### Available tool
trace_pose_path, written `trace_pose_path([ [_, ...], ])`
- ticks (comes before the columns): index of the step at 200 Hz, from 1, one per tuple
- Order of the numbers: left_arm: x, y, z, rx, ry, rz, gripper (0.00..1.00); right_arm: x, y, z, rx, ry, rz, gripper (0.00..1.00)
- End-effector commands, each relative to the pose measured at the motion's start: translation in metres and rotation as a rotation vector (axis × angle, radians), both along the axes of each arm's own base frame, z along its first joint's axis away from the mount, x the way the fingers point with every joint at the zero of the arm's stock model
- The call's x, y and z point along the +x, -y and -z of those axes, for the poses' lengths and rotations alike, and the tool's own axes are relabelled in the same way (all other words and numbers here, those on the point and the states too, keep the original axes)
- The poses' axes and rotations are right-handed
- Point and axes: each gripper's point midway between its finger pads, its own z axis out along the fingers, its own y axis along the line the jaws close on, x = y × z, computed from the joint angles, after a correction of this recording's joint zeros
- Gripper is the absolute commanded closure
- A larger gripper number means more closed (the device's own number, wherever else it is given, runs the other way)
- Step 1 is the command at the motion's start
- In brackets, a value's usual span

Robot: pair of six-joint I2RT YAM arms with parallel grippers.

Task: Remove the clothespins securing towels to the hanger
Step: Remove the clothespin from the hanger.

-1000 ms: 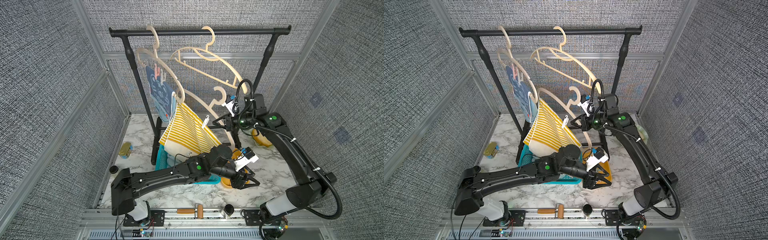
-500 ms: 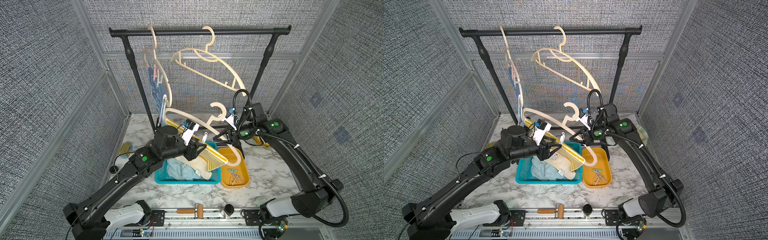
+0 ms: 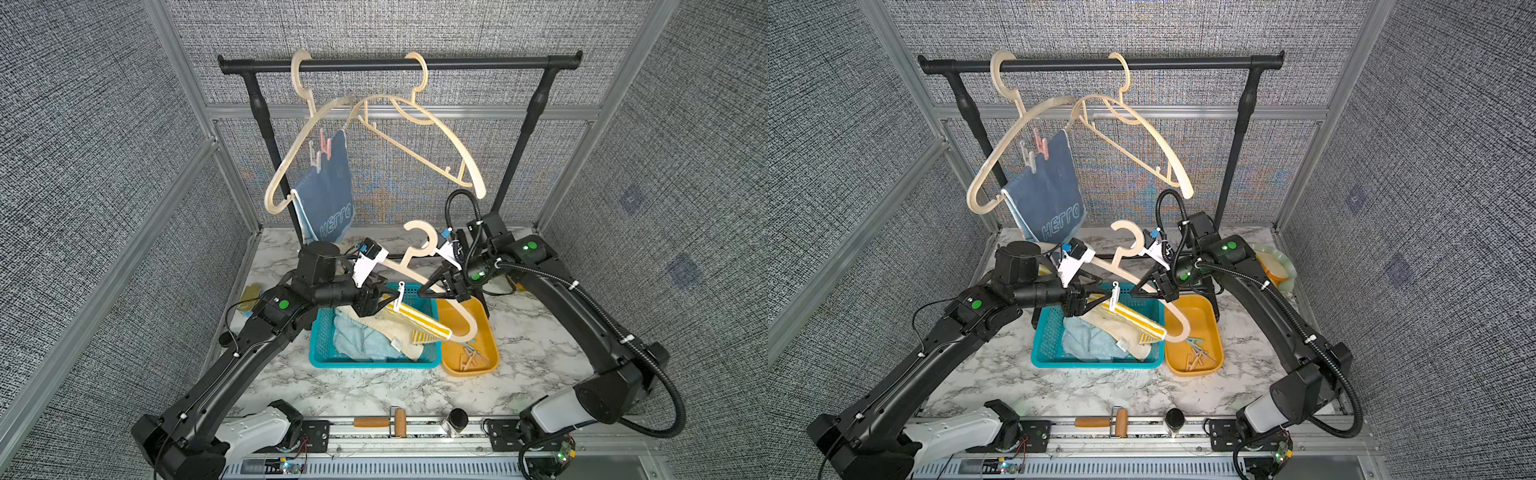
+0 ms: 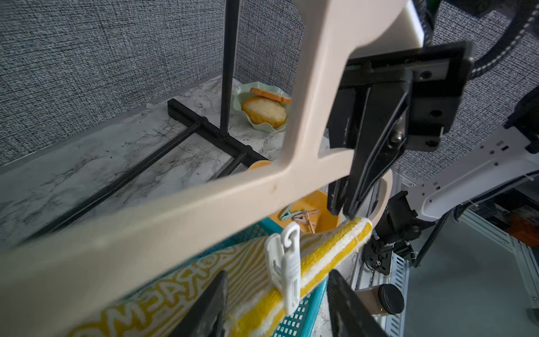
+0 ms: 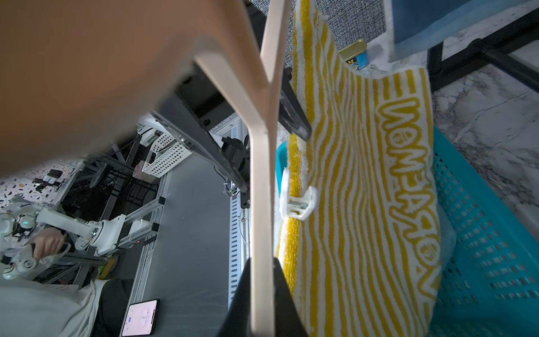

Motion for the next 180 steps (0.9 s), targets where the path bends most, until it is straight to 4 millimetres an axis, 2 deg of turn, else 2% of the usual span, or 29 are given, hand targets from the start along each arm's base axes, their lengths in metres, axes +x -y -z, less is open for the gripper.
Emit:
trace_pose_path([
  [1,-0.008,0.008,-0.002,-0.027,0.015,0.105,0.43,-0.011,-0.005,-0.008,0.048,0.005,-0.070,1.00],
  [46,-0.015,0.014,0.004,-0.049,0.000,0.179,0.41,-0.014,-0.007,-0.012,0.055,0.008,-0.092,1.00],
  [91,-0.013,0.017,0.012,-0.054,-0.018,0.197,0.41,-0.017,-0.008,-0.016,0.069,0.010,-0.112,1.00],
  [147,0.005,0.011,0.017,-0.026,-0.001,0.109,0.41,-0.021,-0.008,-0.019,0.068,0.017,-0.115,1.00],
  [180,0.006,0.014,0.018,-0.040,-0.009,0.120,0.41,-0.022,-0.010,-0.021,0.071,0.019,-0.120,1.00],
])
